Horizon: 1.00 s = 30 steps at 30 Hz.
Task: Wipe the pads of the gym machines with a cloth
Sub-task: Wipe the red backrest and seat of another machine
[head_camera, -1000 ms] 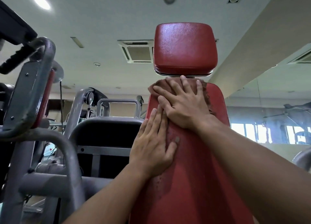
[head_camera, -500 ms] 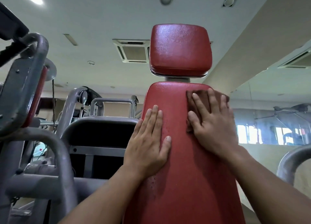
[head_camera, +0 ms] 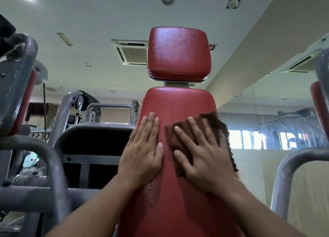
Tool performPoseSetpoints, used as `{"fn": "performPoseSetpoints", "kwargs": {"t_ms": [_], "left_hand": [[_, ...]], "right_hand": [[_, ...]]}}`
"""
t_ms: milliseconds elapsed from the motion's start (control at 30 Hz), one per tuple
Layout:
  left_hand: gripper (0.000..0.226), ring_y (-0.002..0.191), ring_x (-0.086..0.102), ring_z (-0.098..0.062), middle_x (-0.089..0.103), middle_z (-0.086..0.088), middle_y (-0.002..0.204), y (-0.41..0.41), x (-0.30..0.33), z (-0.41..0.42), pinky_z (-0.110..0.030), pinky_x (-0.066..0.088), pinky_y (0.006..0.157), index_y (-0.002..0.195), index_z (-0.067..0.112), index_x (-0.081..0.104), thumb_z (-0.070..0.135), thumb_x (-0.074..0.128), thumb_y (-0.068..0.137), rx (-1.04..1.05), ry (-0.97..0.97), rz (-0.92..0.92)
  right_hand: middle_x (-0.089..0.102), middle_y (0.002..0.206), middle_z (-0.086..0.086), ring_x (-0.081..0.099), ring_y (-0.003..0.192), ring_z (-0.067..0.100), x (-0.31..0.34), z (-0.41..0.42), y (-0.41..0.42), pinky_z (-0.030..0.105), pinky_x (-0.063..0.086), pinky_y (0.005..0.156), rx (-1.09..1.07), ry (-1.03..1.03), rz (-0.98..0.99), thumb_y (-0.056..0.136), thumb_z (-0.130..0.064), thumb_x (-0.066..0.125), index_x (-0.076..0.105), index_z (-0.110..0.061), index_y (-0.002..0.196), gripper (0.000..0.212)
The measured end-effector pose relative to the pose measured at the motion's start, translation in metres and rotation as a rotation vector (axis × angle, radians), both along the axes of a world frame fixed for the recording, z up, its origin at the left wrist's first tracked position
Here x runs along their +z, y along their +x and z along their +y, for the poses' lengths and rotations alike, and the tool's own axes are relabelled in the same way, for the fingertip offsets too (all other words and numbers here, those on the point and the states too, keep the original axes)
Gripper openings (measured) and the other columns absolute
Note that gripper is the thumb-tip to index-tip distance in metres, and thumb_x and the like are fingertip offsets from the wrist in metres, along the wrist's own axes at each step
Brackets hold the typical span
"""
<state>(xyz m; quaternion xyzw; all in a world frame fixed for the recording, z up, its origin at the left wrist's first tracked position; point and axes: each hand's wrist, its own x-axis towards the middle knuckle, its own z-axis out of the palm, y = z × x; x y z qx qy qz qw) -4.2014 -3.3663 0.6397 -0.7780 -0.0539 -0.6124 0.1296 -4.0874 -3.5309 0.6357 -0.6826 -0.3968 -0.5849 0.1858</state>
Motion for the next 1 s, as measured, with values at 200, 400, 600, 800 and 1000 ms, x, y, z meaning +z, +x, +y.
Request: {"fn": "performPoseSetpoints", "kwargs": {"t_ms": [200,400,600,800,1000], "left_hand": [[0.069,0.153,0.001,-0.013,0.007,-0.001,0.166,-0.001,-0.001,-0.001,-0.029,-0.001,0.123,0.158,0.012,0.016,0.040,0.026,0.095,-0.005,-0.009,0.002],[0.071,0.152,-0.006,-0.009,0.000,0.003,0.166,-0.002,-0.001,0.000,-0.023,-0.009,0.121,0.159,0.016,0.010,0.044,0.021,0.094,-0.009,-0.023,0.008],[0.071,0.152,-0.004,-0.008,0.002,0.003,0.166,0.000,-0.002,0.001,-0.023,-0.008,0.121,0.159,0.017,0.011,0.044,0.022,0.094,-0.030,-0.036,-0.001],[0.070,0.150,0.018,-0.010,0.026,-0.001,0.162,-0.004,-0.003,-0.001,-0.031,0.013,0.123,0.156,0.014,0.025,0.042,0.028,0.092,-0.339,-0.152,-0.058],[0.062,0.144,0.035,-0.014,0.042,-0.007,0.153,-0.011,-0.015,-0.052,-0.031,0.027,0.118,0.150,0.006,0.037,0.035,0.039,0.095,-0.517,-0.134,-0.197]], "right_hand": [[0.020,0.166,-0.003,0.022,0.151,0.030,-0.081,-0.006,-0.009,0.063,0.024,0.113,0.002,-0.074,-0.103,0.088,-0.063,0.043,0.032,-0.042,0.153,0.069],[0.020,0.166,0.002,0.017,0.152,0.034,-0.078,-0.004,-0.012,0.065,0.024,0.113,-0.007,0.062,0.053,0.091,-0.062,0.038,0.030,-0.036,0.155,0.069],[0.011,0.168,-0.003,0.006,0.154,0.027,-0.036,-0.003,-0.002,0.062,0.017,0.117,-0.025,0.131,0.141,0.093,-0.063,0.029,0.021,-0.040,0.156,0.068],[0.008,0.168,-0.004,0.009,0.154,0.026,0.003,0.025,-0.023,0.062,0.007,0.119,0.010,-0.032,0.065,0.093,-0.064,0.029,0.021,-0.040,0.156,0.068],[0.001,0.167,-0.014,0.003,0.153,0.013,0.014,0.009,-0.025,0.052,-0.007,0.122,0.268,-0.140,0.155,0.086,-0.060,0.025,0.010,-0.041,0.156,0.074]]}}
